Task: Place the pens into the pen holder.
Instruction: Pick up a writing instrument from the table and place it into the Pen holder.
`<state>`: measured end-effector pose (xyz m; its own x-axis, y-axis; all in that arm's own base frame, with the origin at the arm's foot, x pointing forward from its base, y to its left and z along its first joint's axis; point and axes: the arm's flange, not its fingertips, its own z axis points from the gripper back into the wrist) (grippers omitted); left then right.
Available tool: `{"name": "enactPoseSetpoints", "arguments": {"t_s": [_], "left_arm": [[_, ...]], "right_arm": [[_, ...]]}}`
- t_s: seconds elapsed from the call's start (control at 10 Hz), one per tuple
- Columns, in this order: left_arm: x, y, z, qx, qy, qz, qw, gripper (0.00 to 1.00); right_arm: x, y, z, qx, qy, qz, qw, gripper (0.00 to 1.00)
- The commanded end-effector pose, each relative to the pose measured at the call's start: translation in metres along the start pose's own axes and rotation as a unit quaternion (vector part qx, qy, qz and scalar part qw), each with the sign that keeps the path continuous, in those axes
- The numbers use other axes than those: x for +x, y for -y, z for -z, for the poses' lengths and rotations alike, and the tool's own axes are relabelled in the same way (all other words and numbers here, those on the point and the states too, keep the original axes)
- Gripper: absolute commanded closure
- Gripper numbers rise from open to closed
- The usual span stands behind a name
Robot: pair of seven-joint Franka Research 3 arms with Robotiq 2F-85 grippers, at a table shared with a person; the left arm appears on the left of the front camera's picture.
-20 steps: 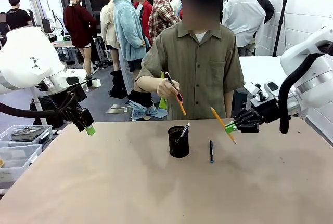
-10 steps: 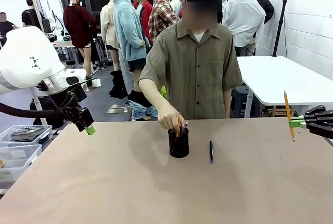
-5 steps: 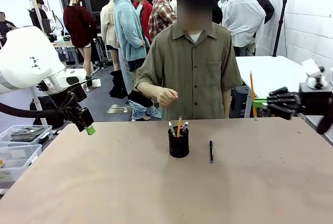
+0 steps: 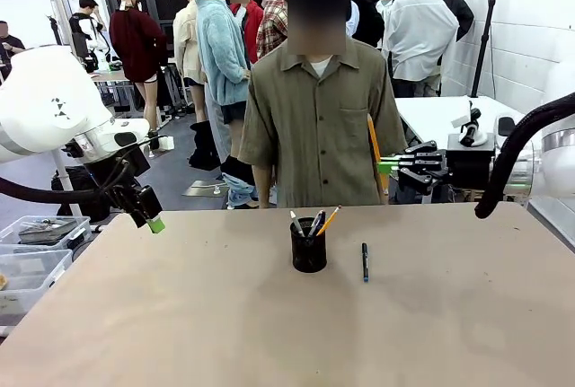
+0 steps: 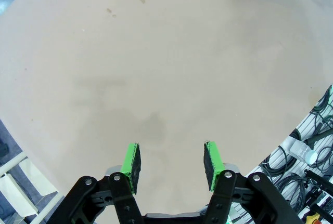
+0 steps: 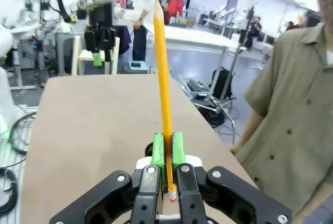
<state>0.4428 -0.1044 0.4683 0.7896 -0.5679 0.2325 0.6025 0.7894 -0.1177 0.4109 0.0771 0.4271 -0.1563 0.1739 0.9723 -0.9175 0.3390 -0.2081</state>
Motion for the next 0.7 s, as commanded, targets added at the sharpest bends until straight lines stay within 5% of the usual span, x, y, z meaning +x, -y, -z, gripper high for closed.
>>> {"name": "enactPoseSetpoints", "arguments": {"t_s": [0.0, 0.2, 0.3, 0.6], "left_arm": [[-0.001, 0.0, -0.001, 0.004, -0.003, 0.0, 1.0, 0.36], [-0.001, 0.0, -0.001, 0.004, -0.003, 0.0, 1.0, 0.36], [-0.001, 0.0, -0.001, 0.004, -0.003, 0.0, 1.0, 0.36], [-0.001, 0.0, -0.001, 0.004, -0.003, 0.0, 1.0, 0.36]], "right_arm": [[0.001, 0.003, -0.021, 0.008, 0.017, -0.005, 1.0, 1.0], [0.001, 0.002, -0.006, 0.001, 0.004, -0.002, 1.0, 1.0], [-0.003, 0.008, 0.013, 0.085, -0.003, -0.024, 0.996, 1.0], [-0.005, 0.041, 0.067, 0.17, 0.032, -0.028, 0.985, 1.0]]}}
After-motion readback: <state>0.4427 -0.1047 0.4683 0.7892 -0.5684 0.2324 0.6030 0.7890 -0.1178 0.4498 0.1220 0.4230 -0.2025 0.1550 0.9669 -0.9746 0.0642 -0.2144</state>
